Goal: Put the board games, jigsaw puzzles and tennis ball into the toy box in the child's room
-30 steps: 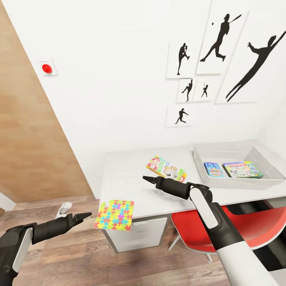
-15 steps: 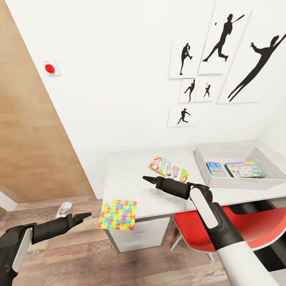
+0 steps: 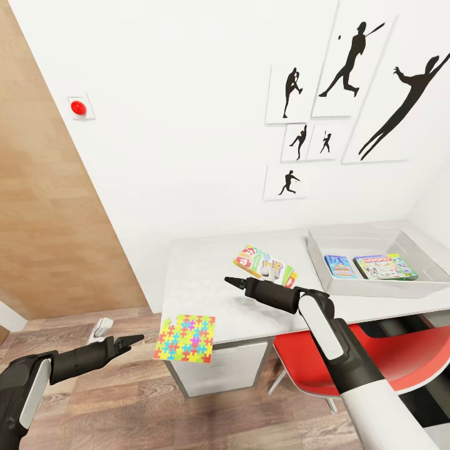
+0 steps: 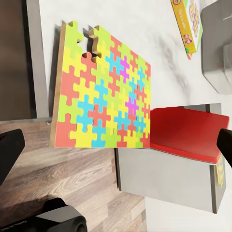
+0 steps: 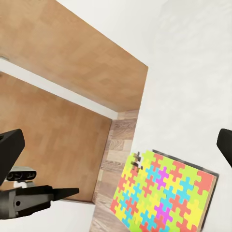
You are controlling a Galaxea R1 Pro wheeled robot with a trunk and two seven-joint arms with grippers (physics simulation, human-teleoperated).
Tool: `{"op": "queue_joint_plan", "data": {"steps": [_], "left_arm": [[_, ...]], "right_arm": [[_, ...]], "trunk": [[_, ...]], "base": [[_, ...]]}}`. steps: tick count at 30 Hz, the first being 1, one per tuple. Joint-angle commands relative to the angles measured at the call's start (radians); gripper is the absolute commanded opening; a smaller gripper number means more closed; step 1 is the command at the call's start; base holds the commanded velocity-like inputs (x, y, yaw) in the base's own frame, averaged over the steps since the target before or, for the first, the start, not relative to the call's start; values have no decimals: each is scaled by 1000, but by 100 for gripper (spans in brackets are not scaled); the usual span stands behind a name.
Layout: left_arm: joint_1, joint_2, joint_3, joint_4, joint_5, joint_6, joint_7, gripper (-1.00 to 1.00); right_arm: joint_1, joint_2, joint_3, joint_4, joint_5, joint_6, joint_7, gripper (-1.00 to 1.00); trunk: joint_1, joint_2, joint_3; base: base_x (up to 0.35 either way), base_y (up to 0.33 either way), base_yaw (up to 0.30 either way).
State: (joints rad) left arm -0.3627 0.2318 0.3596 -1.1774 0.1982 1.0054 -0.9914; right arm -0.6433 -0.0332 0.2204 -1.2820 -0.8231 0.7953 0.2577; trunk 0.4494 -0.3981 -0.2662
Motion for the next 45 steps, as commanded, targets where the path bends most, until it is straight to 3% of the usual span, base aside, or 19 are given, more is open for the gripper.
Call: {"op": "queue_joint_plan", "data": {"steps": [1, 18, 36, 45], "left_arm": [[-1, 0, 1, 0, -2, 4, -4, 100], [-1, -2, -1, 26, -1, 17, 1, 100], [-1, 0, 1, 53, 0, 19, 3, 100], [-3, 1, 13, 110, 1, 20, 4, 100]], "right_arm": [[-1, -1, 1, -4, 3, 3, 4, 100], [115, -13, -2, -237, 3, 5, 6, 100], [123, -22, -1, -253, 2, 4, 6, 100], [123, -22, -1, -253, 3, 3, 6, 100]], "trunk": [[1, -2, -2], [62, -114, -52], [131, -240, -108], [165, -303, -137]], "base": [[0, 0, 0], [0, 0, 0], [0, 0, 0], [0, 0, 0]]}}
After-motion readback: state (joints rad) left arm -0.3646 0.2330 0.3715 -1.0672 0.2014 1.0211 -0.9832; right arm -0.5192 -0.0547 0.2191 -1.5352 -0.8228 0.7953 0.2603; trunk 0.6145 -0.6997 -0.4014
